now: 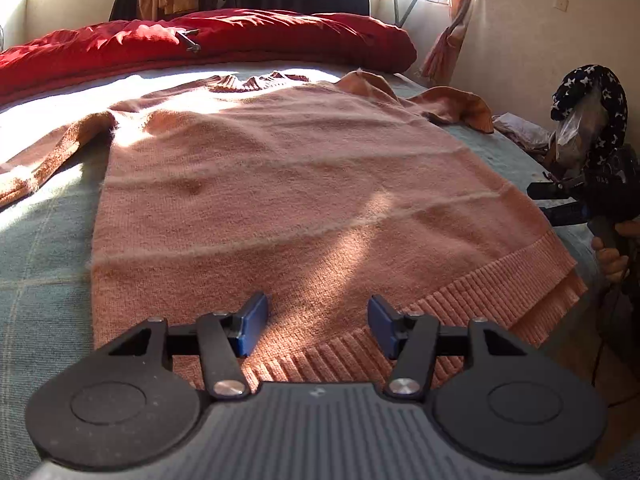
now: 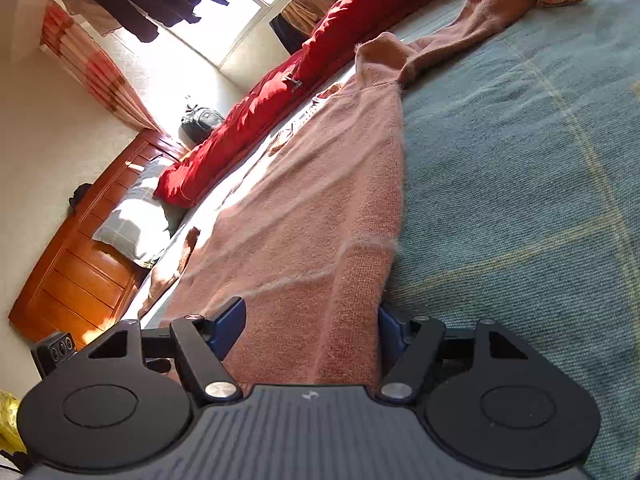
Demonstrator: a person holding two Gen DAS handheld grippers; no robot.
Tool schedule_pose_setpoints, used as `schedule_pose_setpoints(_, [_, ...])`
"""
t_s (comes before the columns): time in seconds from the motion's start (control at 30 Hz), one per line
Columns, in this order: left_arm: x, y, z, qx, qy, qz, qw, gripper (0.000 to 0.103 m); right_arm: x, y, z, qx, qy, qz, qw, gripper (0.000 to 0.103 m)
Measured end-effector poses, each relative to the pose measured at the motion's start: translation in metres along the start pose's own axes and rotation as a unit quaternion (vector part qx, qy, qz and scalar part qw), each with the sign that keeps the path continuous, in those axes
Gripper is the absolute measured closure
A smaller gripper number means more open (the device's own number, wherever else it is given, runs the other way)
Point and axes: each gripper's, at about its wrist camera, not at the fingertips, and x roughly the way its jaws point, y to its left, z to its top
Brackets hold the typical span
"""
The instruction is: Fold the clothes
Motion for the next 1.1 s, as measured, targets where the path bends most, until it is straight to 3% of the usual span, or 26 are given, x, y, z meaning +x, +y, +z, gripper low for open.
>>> schedule_pose_setpoints(0.1, [-0.003,0.0,-0.002,0.004,0.002,0.005,1.0,0.045,-0.006,0.007,0.002,0.003,0.002,0.017,1.0,0.028])
schedule_pose_setpoints(0.2, [-0.005,0.002,-0.001,0.012,0.004,0.017,0.9998,0.045,-0.03,0.02,0.002,-0.009,-0.029,0.038,0.999,0.028])
schedule_pose_setpoints(0.33, [-0.007,0.001,0.004,0.01,-0.001,0.022,0.9997,0.045,-0.047,0.042,0.006,-0.047,-0.048,0.019,0.998,0.028])
schedule_pose_setpoints(0.43, [-0.01,-0.005,0.01,0.026,-0.017,0.015,0.9994,0.039,-0.059,0.059,0.01,-0.074,-0.063,0.006,0.995,0.028])
schedule_pose_setpoints(0.53, [-0.007,-0.007,0.014,0.033,-0.015,0.007,0.9993,0.036,-0.033,0.059,0.002,-0.081,-0.016,-0.023,0.996,0.028])
schedule_pose_setpoints(0.63, [-0.002,0.004,0.007,0.02,0.016,0.021,0.9994,0.036,-0.008,0.047,-0.016,-0.081,0.037,-0.085,0.992,0.029])
schedule_pose_setpoints(0.8, [-0.029,0.024,-0.004,-0.013,0.034,0.027,0.999,0.036,-0.039,0.042,-0.034,-0.078,0.022,-0.115,0.99,0.03])
schedule_pose_setpoints(0.87, [-0.031,0.023,0.009,-0.012,0.033,0.021,0.9992,0.036,-0.047,0.051,-0.032,-0.088,0.013,-0.127,0.988,0.024])
schedule_pose_setpoints(1.0, [-0.002,0.015,0.055,0.011,0.004,-0.026,0.9996,0.032,-0.021,0.079,-0.005,-0.151,0.005,-0.108,0.983,0.023])
schedule_pose_setpoints(1.1, [0.037,0.015,0.081,0.013,0.007,-0.039,0.9991,0.032,0.03,0.104,0.011,-0.202,0.025,-0.096,0.974,0.023])
